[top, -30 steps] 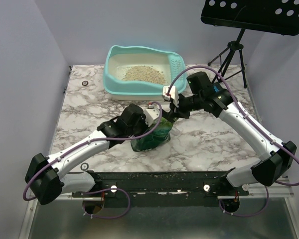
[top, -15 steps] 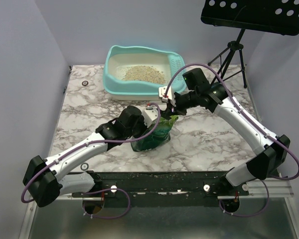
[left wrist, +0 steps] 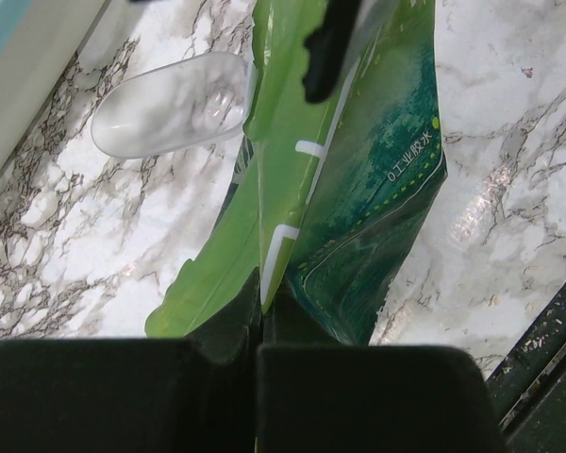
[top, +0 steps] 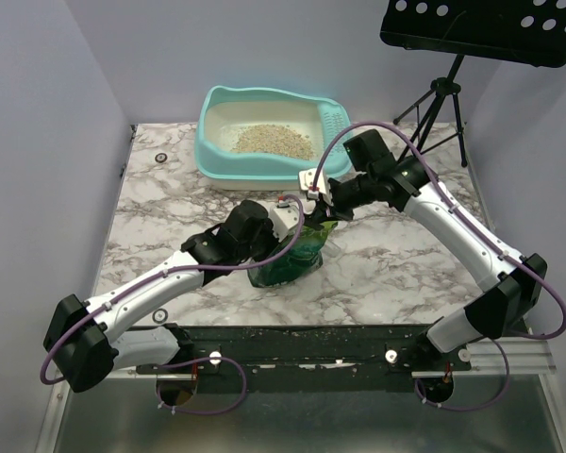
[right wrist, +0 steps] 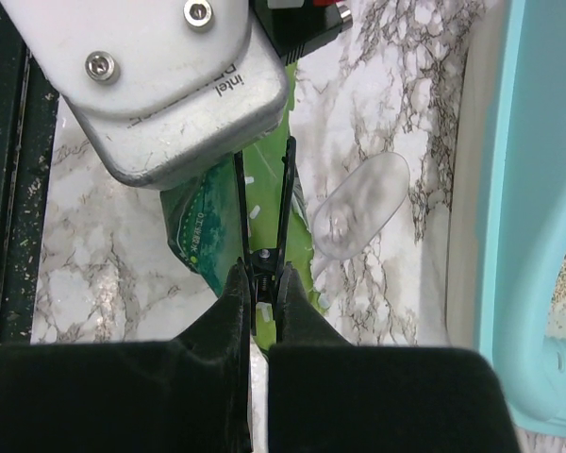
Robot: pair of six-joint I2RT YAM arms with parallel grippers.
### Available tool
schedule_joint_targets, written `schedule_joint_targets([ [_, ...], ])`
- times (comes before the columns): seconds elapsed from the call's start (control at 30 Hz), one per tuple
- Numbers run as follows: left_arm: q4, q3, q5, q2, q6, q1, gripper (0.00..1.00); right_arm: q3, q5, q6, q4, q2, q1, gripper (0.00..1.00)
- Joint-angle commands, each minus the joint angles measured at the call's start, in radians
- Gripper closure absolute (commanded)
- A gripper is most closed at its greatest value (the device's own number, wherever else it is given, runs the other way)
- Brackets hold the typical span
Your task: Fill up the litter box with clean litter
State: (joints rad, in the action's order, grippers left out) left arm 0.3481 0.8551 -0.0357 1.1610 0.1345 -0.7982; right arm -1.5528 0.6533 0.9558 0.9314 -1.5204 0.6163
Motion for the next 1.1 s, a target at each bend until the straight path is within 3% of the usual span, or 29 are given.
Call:
schedule_joint_targets([
  [0.0, 0.029, 0.012, -0.029, 0.012, -0.013, -0.001, 1.0, -0.001, 0.032, 0.012, 0.014, -0.003, 0.014, 1.0],
  [0.47, 0.028, 0.015, -0.018, -0.009, -0.021, -0.001, 0.99, 0.008, -0.067, -0.012, 0.086, -0.077, 0.046, 1.0],
  [1.07, 0.046, 0.025, 0.028, -0.034, -0.032, -0.001, 0.94, 0.086, -0.409, -0.112, 0.162, -0.066, 0.114, 1.0],
])
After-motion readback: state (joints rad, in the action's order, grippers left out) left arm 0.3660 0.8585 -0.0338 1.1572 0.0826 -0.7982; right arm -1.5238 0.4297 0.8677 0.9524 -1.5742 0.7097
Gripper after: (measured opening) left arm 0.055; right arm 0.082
